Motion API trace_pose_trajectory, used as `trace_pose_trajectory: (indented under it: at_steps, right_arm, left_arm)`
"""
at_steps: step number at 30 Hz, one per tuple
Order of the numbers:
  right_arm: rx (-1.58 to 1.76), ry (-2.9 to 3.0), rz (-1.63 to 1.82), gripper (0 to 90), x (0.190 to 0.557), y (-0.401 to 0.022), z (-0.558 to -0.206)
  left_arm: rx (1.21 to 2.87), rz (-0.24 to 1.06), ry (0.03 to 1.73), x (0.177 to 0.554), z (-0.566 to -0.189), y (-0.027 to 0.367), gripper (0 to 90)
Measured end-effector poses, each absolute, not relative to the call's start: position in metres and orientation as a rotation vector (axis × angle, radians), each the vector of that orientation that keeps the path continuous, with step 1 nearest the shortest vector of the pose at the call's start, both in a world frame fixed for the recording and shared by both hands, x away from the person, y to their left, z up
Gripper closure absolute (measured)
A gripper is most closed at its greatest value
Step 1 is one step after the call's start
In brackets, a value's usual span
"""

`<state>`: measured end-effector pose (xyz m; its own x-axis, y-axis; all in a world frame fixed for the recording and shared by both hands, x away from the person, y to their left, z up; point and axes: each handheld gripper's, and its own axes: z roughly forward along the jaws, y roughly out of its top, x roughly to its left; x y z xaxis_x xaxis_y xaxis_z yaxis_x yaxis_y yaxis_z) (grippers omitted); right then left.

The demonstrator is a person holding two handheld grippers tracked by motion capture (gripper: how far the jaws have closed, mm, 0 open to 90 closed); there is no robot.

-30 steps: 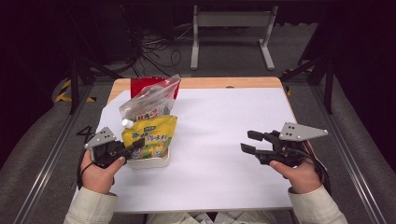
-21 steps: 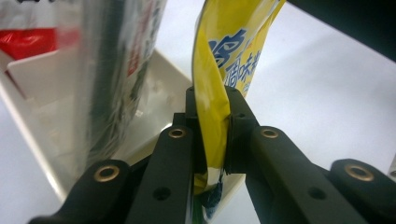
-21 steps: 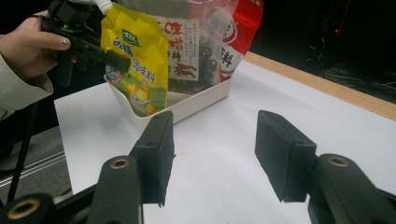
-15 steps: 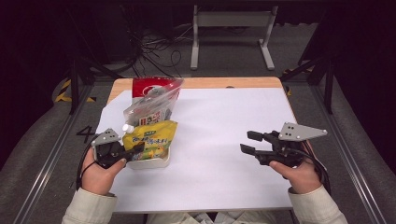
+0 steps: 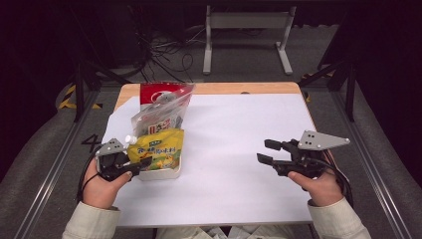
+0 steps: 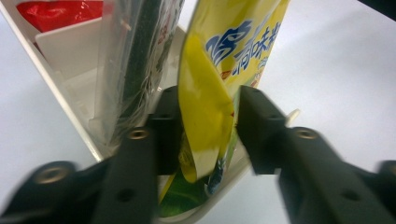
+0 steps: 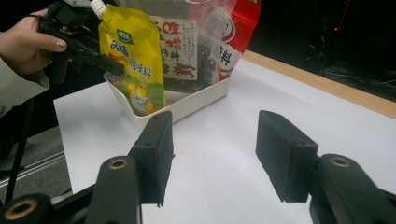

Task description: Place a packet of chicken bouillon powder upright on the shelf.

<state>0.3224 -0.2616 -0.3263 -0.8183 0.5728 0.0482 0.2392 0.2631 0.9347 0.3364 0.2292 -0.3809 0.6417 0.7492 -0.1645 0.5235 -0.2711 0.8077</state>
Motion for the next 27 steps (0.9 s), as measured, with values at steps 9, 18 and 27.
trace_pose_trajectory:
  at_steps: [9, 18, 27]
  right_arm:
    - [0.757, 2.219, 1.541, 42.5, 0.322, -0.268, -0.327]
    - [0.799, 2.197, 1.501, 39.8, 0.322, -0.28, -0.331]
    - [0.867, 2.167, 1.407, 35.6, 0.321, -0.301, -0.344]
  left_arm:
    - [1.913, 0.4, 0.925, 0.321, -0.378, 0.24, 25.7]
    - [1.892, 0.43, 0.955, 0.312, -0.387, 0.257, 19.8]
    - [1.866, 0.452, 0.946, 0.305, -0.401, 0.271, 17.7]
